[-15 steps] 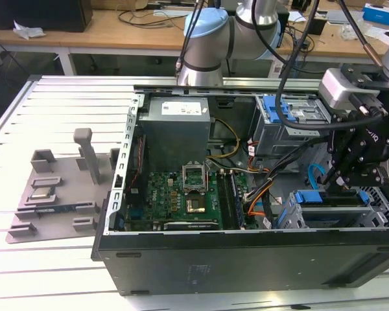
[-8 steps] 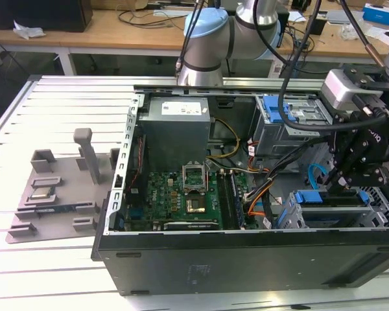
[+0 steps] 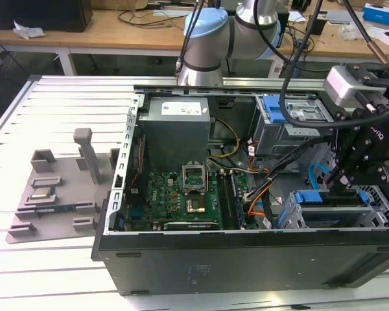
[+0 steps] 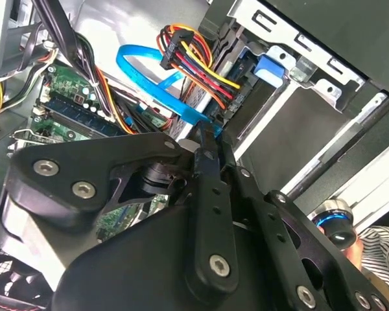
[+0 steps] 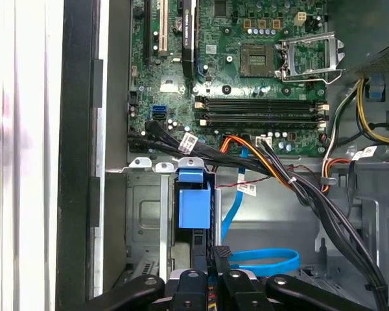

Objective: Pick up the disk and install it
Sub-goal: 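Insert the second disk wire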

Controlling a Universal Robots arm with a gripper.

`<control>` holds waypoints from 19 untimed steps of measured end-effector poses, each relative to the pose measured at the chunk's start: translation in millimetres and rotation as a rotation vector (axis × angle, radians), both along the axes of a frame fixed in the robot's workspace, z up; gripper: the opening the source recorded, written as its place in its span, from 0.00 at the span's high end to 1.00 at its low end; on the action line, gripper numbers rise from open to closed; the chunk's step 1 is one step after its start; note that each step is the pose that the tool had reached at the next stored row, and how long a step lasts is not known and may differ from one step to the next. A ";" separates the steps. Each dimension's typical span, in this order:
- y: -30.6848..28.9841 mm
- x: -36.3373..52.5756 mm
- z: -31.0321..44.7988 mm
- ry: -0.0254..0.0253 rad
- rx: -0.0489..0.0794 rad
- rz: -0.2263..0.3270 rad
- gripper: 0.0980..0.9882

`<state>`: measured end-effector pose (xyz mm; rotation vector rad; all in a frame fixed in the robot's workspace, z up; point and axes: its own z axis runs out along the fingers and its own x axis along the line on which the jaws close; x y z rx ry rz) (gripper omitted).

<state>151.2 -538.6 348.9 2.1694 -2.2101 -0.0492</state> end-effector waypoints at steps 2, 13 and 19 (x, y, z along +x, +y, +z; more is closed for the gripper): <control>-1.0 0.0 0.1 0.0000 -0.001 0.000 0.93; -4.4 -0.3 -1.4 0.0000 0.008 0.000 0.93; -4.4 -0.5 -3.8 0.0000 0.010 0.000 0.93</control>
